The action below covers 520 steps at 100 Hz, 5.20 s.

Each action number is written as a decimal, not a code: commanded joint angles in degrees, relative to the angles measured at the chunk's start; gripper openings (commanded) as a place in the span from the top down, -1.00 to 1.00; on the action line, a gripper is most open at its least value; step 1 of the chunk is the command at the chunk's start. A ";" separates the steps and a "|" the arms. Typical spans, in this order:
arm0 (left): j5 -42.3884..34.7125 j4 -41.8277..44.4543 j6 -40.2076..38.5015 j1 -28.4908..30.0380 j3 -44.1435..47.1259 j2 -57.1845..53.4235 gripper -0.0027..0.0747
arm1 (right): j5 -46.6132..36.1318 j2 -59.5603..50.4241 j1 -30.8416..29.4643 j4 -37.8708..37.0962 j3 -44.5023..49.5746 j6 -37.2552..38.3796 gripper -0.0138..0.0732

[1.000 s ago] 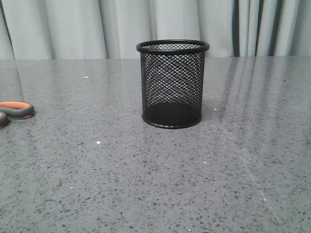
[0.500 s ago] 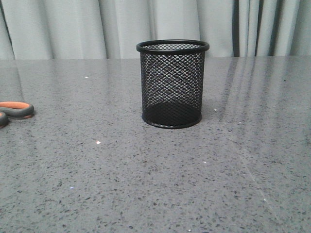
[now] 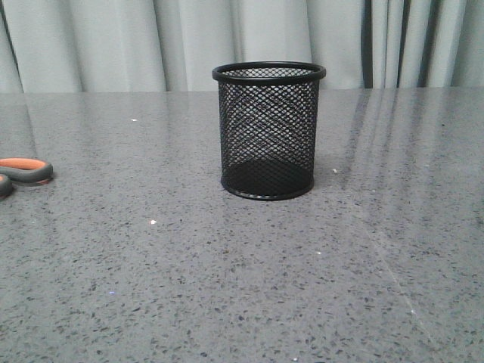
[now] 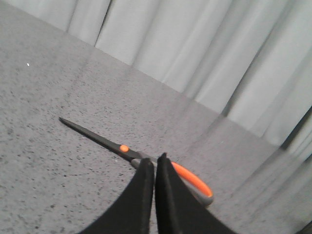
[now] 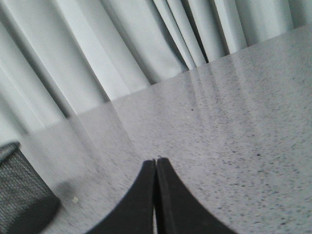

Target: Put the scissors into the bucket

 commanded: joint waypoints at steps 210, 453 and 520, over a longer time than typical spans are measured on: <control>60.68 42.71 59.36 -18.07 -67.64 74.37 0.21 | 39.74 49.52 12.72 -13.24 -56.07 -23.12 -0.18; 66.16 16.57 92.64 -2.62 -77.25 96.76 -0.04 | 40.70 49.52 14.04 -12.85 -56.07 -25.10 -0.18; 66.92 16.53 92.64 -2.62 -77.25 97.54 0.53 | 40.60 49.52 14.04 -12.85 -56.07 -25.10 -0.18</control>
